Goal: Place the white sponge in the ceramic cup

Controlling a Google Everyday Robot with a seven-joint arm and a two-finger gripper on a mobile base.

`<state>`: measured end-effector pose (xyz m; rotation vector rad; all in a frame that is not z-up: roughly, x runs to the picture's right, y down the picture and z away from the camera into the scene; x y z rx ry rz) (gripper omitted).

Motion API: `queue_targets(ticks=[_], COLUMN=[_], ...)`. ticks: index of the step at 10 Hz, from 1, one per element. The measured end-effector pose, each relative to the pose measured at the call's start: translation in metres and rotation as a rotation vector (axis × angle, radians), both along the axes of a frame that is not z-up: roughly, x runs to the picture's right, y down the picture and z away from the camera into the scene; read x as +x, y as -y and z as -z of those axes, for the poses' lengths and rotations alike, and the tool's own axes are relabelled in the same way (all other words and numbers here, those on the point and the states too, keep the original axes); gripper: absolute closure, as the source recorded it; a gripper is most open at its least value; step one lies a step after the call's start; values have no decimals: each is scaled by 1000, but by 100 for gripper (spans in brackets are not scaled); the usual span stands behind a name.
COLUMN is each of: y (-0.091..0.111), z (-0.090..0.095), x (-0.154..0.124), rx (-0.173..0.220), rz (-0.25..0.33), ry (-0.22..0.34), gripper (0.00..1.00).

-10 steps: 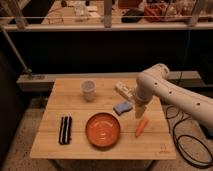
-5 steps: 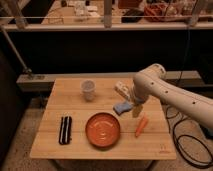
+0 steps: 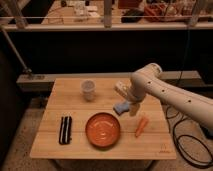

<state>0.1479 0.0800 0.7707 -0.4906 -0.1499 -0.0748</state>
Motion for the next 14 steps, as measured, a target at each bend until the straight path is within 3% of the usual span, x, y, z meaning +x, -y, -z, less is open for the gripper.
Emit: queue_targets(ticks=[10, 14], y=[-5, -16], z=[-20, -34], x=[-21, -28], rx=[-13, -29], rz=[3, 6], ry=[25, 34], gripper=[20, 20])
